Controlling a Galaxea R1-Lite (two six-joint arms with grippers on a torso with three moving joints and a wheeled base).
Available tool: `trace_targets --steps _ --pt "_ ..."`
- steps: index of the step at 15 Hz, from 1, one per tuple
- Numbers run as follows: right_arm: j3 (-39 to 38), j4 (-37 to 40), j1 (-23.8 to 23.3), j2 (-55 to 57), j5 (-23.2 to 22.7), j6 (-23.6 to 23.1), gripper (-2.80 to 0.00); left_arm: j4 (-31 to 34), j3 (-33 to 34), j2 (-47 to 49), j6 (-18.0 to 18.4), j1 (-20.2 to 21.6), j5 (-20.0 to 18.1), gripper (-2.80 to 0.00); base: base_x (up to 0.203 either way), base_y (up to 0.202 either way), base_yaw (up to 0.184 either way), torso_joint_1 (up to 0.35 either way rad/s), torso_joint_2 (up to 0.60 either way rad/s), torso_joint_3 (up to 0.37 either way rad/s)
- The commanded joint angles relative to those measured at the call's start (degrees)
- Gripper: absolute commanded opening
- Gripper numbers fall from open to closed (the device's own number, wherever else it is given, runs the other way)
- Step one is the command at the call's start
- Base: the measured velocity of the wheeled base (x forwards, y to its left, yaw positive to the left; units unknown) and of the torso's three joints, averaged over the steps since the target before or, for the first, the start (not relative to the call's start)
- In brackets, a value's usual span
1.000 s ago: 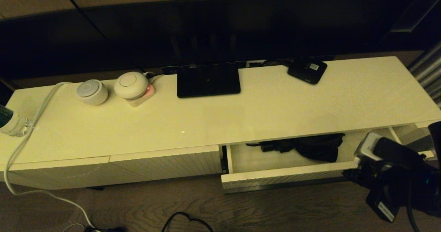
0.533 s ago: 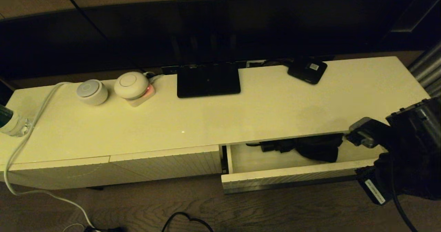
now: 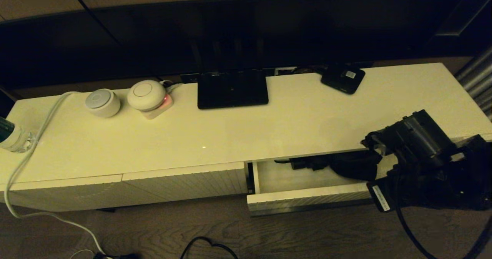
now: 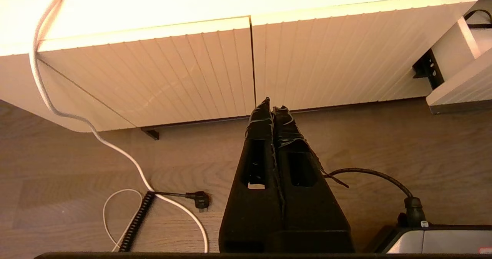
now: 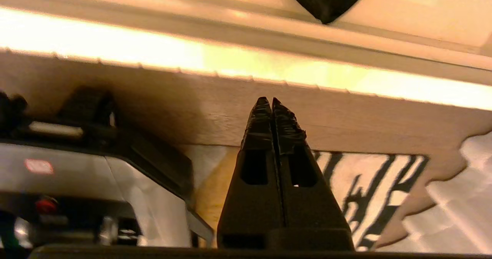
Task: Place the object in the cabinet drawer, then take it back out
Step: Open the drawer
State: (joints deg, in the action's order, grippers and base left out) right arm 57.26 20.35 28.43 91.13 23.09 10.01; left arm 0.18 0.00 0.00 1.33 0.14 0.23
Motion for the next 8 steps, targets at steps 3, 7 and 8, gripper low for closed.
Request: trace_targets --steps 3,7,8 --pt "6.7 0.6 -0.4 7.2 0.4 7.7 -2.80 0.0 0.2 0.0 0.0 0.0 0.0 -2.80 0.000 0.000 0.000 0.000 0.00 0.000" --pt "8.4 0.0 -1.0 9.9 0.2 8.3 -2.80 0.0 0.2 0.0 0.0 0.0 0.0 -2.80 0.000 0.000 0.000 0.000 0.00 0.000" --pt "8.7 -0.4 -1.1 10.5 0.1 8.3 -2.80 0.0 0.2 0.0 0.0 0.0 0.0 -2.80 0.000 0.000 0.000 0.000 0.00 0.000"
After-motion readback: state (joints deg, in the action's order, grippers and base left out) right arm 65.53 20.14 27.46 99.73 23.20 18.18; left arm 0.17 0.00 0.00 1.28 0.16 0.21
